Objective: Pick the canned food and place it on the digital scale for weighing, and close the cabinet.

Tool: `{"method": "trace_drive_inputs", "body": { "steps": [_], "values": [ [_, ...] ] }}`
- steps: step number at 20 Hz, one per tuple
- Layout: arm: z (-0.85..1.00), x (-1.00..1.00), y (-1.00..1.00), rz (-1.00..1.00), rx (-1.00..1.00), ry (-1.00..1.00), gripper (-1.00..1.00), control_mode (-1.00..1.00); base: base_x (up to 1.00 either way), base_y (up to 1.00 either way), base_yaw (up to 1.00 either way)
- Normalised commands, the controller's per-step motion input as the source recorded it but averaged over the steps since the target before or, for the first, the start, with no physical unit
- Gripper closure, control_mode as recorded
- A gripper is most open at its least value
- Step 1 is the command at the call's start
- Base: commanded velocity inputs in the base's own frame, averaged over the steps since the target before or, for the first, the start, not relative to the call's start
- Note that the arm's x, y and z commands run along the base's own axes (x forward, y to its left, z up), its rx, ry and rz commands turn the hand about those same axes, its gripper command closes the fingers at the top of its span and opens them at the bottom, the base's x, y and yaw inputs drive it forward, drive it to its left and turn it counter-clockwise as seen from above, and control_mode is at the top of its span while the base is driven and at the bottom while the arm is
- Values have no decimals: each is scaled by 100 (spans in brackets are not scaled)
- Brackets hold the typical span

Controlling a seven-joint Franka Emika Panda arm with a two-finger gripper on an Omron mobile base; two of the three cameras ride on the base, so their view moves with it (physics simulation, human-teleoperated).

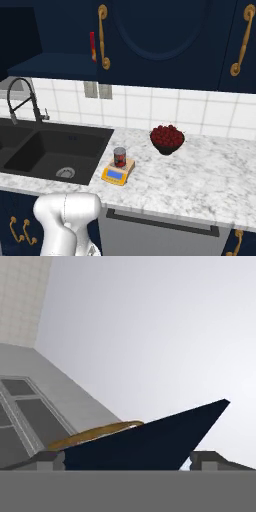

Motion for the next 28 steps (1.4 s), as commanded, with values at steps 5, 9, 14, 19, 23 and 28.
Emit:
{"method": "trace_drive_inputs", "body": {
  "steps": [5, 9, 14, 19, 23, 28],
  "values": [
    [-6, -100, 63, 0, 0, -10, -100, -100, 0, 0, 0],
    [-73, 21, 100, -10, 4, 5, -100, -100, 0, 0, 0],
    [-88, 84, 100, -26, 27, -1, -100, -100, 0, 0, 0],
    [-87, 0, 100, -11, 34, -18, -100, -100, 0, 0, 0],
    [-45, -5, 100, -18, 29, -18, -100, -100, 0, 0, 0],
    [-42, 49, 48, -6, 45, -3, -100, -100, 0, 0, 0]
  ]
}}
